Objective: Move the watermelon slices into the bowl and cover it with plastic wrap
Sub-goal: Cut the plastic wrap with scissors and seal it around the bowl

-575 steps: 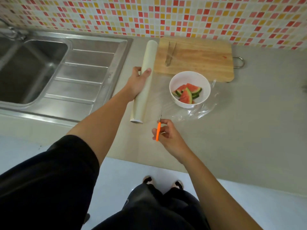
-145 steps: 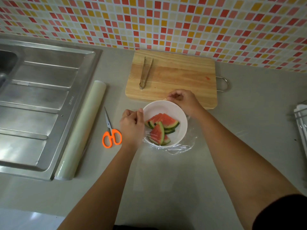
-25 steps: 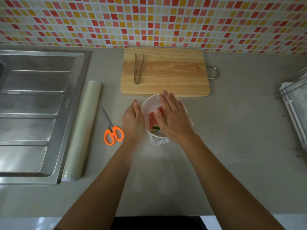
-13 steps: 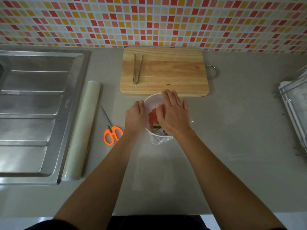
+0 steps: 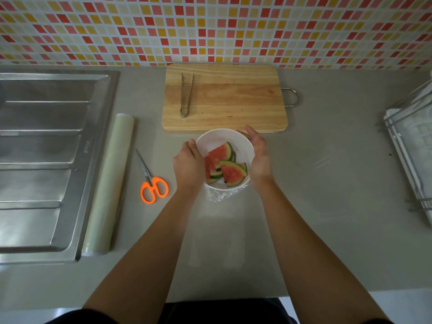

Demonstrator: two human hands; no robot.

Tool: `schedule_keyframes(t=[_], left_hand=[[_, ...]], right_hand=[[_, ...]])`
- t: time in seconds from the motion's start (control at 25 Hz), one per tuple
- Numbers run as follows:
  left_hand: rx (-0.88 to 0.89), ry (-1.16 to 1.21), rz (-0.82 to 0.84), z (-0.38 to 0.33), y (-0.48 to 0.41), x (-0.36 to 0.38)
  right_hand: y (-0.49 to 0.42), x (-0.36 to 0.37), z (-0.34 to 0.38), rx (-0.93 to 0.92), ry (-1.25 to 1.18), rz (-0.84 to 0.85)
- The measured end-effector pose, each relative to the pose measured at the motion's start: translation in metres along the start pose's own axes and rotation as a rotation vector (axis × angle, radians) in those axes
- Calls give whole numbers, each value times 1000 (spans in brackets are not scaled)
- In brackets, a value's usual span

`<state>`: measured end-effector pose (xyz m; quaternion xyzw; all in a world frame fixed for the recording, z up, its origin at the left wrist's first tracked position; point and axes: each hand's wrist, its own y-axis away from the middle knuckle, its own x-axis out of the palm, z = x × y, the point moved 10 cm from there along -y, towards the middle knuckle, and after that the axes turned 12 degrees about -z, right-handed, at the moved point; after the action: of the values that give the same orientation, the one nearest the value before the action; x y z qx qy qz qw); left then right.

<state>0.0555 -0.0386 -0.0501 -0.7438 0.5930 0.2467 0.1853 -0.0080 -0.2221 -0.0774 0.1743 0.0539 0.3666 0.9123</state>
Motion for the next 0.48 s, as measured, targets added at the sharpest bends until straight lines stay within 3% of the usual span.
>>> schedule_keyframes(t=[0.24, 0.48], left_hand=[[-27, -16, -12, 3, 0, 1], [-65, -1, -39, 9, 2, -2]], right_hand=[[4, -1, -6, 97, -90, 25], [34, -29, -30, -6, 296, -50]])
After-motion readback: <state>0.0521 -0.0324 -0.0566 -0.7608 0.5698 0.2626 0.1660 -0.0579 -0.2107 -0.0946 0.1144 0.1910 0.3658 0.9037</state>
